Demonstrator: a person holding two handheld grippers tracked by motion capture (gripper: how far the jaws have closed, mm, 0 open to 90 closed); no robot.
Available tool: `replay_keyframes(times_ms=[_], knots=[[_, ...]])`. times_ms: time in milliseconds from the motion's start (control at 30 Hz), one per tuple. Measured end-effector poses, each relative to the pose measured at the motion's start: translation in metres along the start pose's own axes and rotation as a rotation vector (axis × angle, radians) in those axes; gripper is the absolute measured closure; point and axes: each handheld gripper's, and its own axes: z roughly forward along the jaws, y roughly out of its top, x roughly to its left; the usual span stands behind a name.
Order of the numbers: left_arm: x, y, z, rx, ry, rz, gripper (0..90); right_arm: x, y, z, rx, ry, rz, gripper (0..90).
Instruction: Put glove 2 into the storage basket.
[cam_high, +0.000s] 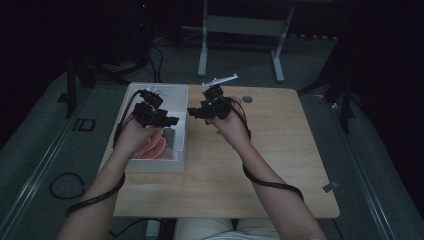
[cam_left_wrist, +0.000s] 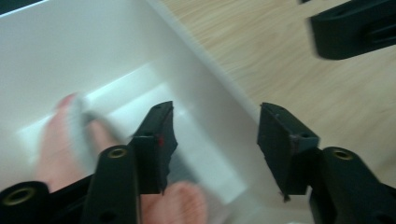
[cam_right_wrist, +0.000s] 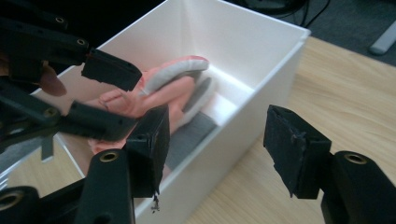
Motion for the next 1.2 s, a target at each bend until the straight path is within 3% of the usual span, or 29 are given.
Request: replay_keyframes(times_ms=[33, 200, 300, 567, 700, 800, 867, 933, 1200], knots=[[-0.014, 0.005, 0.004, -0.007, -0.021, 0.018, 39.8, -0.006, -0.004, -0.006, -0.006, -0.005, 0.005, 37.1], [-0.038, 0.013, 0.012, -0.019, -0.033, 0.032, 26.9, -0.021, -0.015, -0.018, -0.016, -0.015, 0.005, 30.5], [-0.048, 0.016, 0.015, -0.029, -0.039, 0.033, 17.9, -0.032, -0.024, -0.027, -0.024, -0.016, 0.001, 25.4], [-0.072, 0.016, 0.032, -0.023, -0.084, 0.098, 1.0, -0.053, -0.043, -0.043, -0.035, -0.045, -0.010, 19.4], [-0.083, 0.013, 0.038, -0.052, -0.101, 0.117, 0.8, -0.061, -0.054, -0.048, -0.031, -0.049, -0.013, 17.9], [-0.093, 0.011, 0.045, -0.060, -0.089, 0.160, 0.8, -0.066, -0.062, -0.051, -0.023, -0.055, -0.020, 17.4], [-0.099, 0.009, 0.049, -0.068, -0.109, 0.170, 0.8, -0.070, -0.068, -0.053, -0.021, -0.055, -0.020, 16.4], [-0.100, 0.009, 0.050, -0.068, -0.114, 0.173, 0.8, -0.072, -0.072, -0.054, -0.024, -0.061, -0.024, 16.3], [-0.128, -0.005, 0.075, -0.056, -0.165, 0.226, 0.8, -0.083, -0.102, -0.054, 0.001, -0.060, -0.037, 15.1]])
